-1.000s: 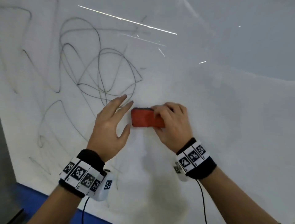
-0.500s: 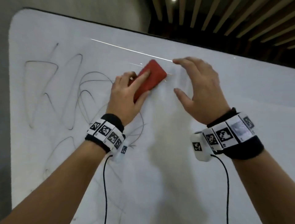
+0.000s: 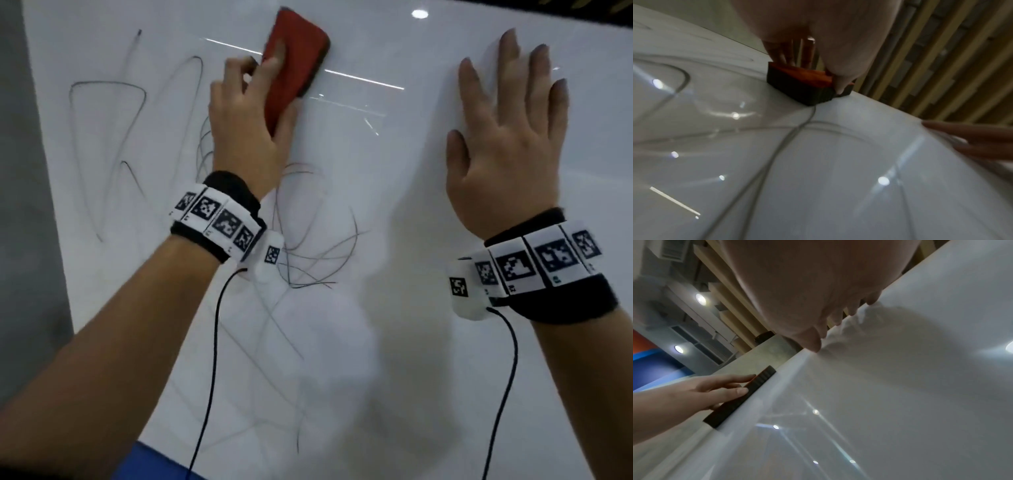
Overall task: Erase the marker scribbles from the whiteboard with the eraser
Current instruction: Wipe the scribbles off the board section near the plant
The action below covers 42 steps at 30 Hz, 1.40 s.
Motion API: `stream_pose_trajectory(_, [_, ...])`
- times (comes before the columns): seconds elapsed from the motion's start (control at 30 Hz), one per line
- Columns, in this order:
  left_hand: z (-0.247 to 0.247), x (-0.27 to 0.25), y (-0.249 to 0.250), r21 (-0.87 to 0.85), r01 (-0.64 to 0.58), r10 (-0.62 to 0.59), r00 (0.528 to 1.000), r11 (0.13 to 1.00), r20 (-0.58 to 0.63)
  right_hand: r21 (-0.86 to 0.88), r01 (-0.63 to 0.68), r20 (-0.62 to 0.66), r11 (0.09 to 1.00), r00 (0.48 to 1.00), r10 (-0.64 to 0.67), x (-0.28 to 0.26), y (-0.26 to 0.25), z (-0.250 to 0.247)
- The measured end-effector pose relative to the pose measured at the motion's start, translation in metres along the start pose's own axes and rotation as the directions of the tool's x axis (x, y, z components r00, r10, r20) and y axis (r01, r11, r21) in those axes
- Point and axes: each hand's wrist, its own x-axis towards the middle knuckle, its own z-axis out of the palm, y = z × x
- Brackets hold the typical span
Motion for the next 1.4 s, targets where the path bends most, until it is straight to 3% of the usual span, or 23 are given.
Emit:
stream_pose_trajectory(0.07, [0.004, -0.008, 0.003, 0.013, 0.047, -0.046, 0.999, 0.999, -0.023, -0.016, -0.010, 0.000, 1.000, 1.000, 0.010, -0.001, -0.003, 0.000])
stream_pose_trajectory(0.17, [0.015, -0.078, 0.024, 0.007, -0.119, 0.118, 0.990, 0.993, 0.080, -0.026, -0.043, 0.000, 0.999, 0.999, 0.043, -0.001, -0.011, 0.003])
stream_pose_trajectory(0.27, [0.009, -0.139, 0.022, 0.032, -0.403, 0.386, 0.895, 0.915, 0.223, -0.019, -0.080, -0.019, 0.997, 0.997, 0.080, -0.006, -0.019, 0.007])
stream_pose_trajectory(0.33, [0.003, -0.128, 0.003, 0.023, -0.491, 0.468, 0.842, 0.871, 0.270, -0.006, -0.103, -0.031, 0.995, 0.994, 0.102, -0.008, -0.026, 0.010])
stream_pose_trajectory(0.4, [-0.002, -0.101, -0.008, 0.041, -0.451, 0.431, 0.872, 0.891, 0.232, -0.009, -0.117, -0.028, 0.993, 0.993, 0.117, -0.009, -0.032, 0.013])
stream_pose_trajectory(0.5, [-0.001, -0.072, -0.016, 0.040, -0.214, 0.208, 0.969, 0.976, 0.132, -0.020, -0.116, -0.037, 0.993, 0.993, 0.115, -0.014, -0.034, 0.016])
stream_pose_trajectory(0.6, [0.007, -0.101, 0.009, 0.005, -0.049, 0.048, 0.995, 0.999, 0.093, -0.029, -0.094, -0.025, 0.995, 0.995, 0.094, -0.022, -0.034, 0.017])
stream_pose_trajectory(0.67, [0.012, -0.150, 0.023, 0.000, -0.151, 0.150, 0.977, 0.988, 0.152, -0.026, -0.086, -0.014, 0.996, 0.996, 0.085, -0.028, -0.035, 0.018])
stream_pose_trajectory(0.77, [0.012, -0.207, 0.020, -0.004, -0.367, 0.356, 0.898, 0.930, 0.258, -0.035, -0.063, -0.009, 0.997, 0.998, 0.062, -0.040, -0.034, 0.022])
stream_pose_trajectory(0.87, [0.009, -0.183, 0.001, -0.001, -0.519, 0.499, 0.822, 0.855, 0.273, -0.016, -0.035, 0.001, 0.999, 0.999, 0.035, -0.044, -0.031, 0.024])
stream_pose_trajectory(0.93, [0.003, -0.140, -0.013, 0.024, -0.461, 0.443, 0.864, 0.887, 0.238, -0.007, -0.029, 0.017, 1.000, 0.999, 0.030, -0.043, -0.029, 0.023])
stream_pose_trajectory(1.03, [-0.005, -0.063, -0.032, 0.037, -0.177, 0.174, 0.982, 0.984, 0.076, 0.004, -0.034, -0.002, 0.999, 0.999, 0.034, -0.045, -0.028, 0.024])
stream_pose_trajectory(1.17, [-0.010, 0.004, -0.039, 0.084, 0.044, -0.041, 0.999, 0.996, -0.027, 0.047, -0.026, -0.063, 0.999, 0.998, 0.028, -0.046, -0.030, 0.030])
stream_pose_trajectory(1.27, [0.005, -0.025, -0.001, 0.145, 0.019, -0.013, 0.999, 0.989, -0.042, 0.048, -0.049, -0.094, 0.998, 0.994, 0.053, -0.046, -0.035, 0.034])
stream_pose_trajectory(1.33, [0.015, -0.083, 0.031, 0.098, -0.120, 0.115, 0.992, 0.988, 0.055, 0.083, -0.077, -0.136, 0.994, 0.987, 0.088, -0.040, -0.044, 0.033])
stream_pose_trajectory(1.4, [0.016, -0.127, 0.045, 0.042, -0.166, 0.158, 0.978, 0.985, 0.136, 0.150, -0.051, -0.154, 0.987, 0.985, 0.074, -0.034, -0.052, 0.028])
